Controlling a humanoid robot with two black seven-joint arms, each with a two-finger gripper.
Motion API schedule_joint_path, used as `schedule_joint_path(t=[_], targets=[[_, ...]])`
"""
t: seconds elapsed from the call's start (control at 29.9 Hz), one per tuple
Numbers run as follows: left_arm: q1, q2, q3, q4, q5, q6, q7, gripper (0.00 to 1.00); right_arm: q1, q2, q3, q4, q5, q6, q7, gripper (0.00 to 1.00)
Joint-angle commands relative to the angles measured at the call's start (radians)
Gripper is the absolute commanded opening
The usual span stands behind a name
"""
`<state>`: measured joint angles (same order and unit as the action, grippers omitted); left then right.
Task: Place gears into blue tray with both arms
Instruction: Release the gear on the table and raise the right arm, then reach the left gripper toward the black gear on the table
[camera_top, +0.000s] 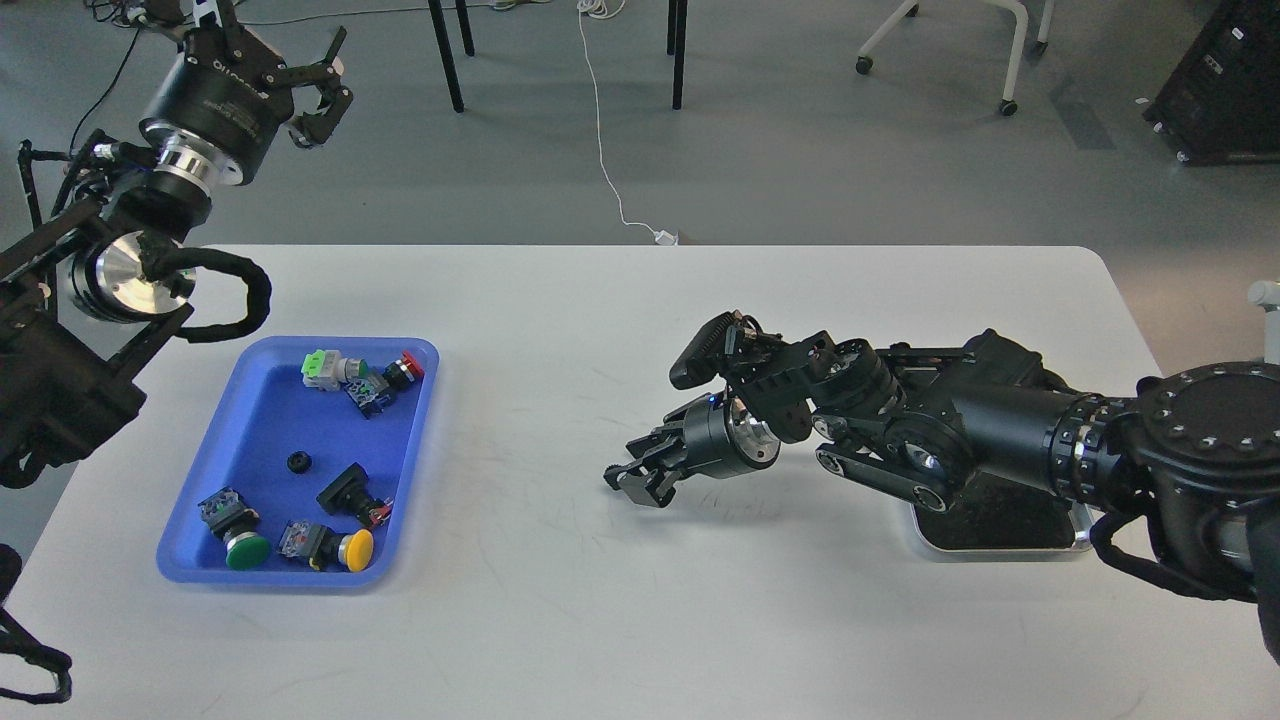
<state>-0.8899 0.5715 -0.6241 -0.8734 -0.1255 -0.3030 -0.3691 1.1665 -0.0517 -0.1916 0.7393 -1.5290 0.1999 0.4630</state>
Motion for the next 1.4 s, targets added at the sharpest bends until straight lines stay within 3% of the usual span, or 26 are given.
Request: schedule_joint_path(t=[0.0,0.07,0.13,0.3,0.37,0.7,0.87,1.0,1.1,1.2,1.3,1.37], targets=[[-0.006,0.014,0.0,-0.001,0.001,-0.002,0.002,0.98,0.015,-0.071,0.09,0.011,0.125,-0.008,-0.006,0.86],[-0.006,0.021,0.001,-0.003,0.001,-0.01,0.009,0.98,0.021,-0.138,0.147,0.061,0.206,-0.007,-0.01,0.94],[-0.006,0.053,0.007,-0.015,0.006,-0.034,0.039,0.98,0.022,-0.224,0.19,0.138,0.278,-0.005,-0.017,0.95],[-0.064,0.1,0.043,-0.049,0.078,-0.082,0.225,0.98,-0.002,-0.388,0.317,0.196,0.363,-0.005,-0.024,0.95],[-0.11,0.102,0.044,-0.081,0.183,-0.081,0.248,0.98,-0.04,-0.434,0.371,0.199,0.429,0.003,-0.023,0.95],[-0.167,0.033,0.046,-0.188,0.739,-0.108,0.245,0.98,-0.12,-0.594,0.429,0.175,0.896,0.004,-0.014,0.96],[-0.158,0.011,0.066,-0.352,1.001,-0.093,0.243,0.97,-0.151,-0.617,0.435,0.135,1.157,0.012,-0.014,0.96],[-0.138,-0.045,0.135,-0.44,1.32,0.007,0.243,0.95,-0.203,-0.625,0.495,0.13,1.462,0.038,-0.004,0.96],[-0.126,-0.093,0.22,-0.449,1.498,0.036,0.243,0.94,-0.28,-0.614,0.585,0.138,1.682,0.05,-0.004,0.96],[-0.112,-0.128,0.305,-0.45,1.644,0.083,0.243,0.91,-0.362,-0.594,0.696,0.135,1.785,0.053,-0.009,0.96],[-0.067,-0.159,0.377,-0.449,1.768,0.217,0.243,0.91,-0.464,-0.551,0.811,0.138,1.811,0.067,-0.015,0.97],[-0.031,-0.17,0.437,-0.443,1.842,0.251,0.245,0.91,-0.516,-0.55,0.877,0.156,1.813,0.093,-0.015,0.97]])
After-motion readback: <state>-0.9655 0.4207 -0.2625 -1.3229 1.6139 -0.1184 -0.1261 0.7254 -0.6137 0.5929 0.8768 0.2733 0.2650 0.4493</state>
